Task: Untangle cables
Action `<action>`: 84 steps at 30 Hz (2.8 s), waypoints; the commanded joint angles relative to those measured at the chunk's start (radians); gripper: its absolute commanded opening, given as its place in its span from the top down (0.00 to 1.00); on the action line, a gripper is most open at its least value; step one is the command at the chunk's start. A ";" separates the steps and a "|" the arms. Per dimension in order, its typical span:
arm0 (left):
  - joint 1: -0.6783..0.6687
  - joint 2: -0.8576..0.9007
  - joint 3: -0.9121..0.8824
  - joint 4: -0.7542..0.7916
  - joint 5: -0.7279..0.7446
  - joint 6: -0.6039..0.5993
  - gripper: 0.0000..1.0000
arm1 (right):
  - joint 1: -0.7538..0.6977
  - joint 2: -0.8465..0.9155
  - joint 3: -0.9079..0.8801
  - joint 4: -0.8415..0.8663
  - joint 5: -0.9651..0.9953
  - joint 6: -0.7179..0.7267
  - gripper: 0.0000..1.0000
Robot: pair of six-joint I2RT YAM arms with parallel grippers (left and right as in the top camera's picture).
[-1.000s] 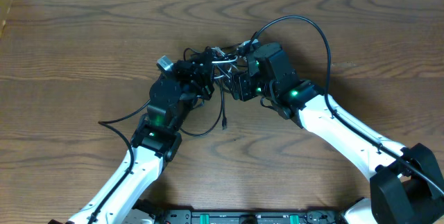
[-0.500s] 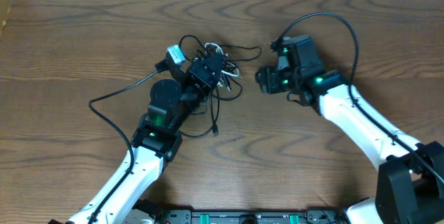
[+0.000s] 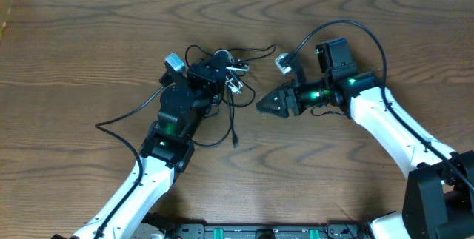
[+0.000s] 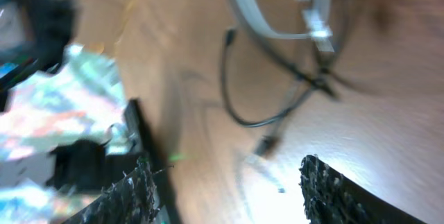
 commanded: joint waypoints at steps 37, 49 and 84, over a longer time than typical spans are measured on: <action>-0.002 -0.008 0.011 0.008 0.050 -0.248 0.92 | 0.178 0.190 0.001 0.634 0.564 0.171 0.39; -0.002 -0.008 0.011 0.008 0.084 -0.248 0.92 | 0.174 0.190 0.001 0.649 0.613 0.170 0.32; 0.077 -0.008 0.011 -0.127 0.051 -0.269 0.92 | -0.019 -0.146 0.001 -0.282 0.693 0.034 0.99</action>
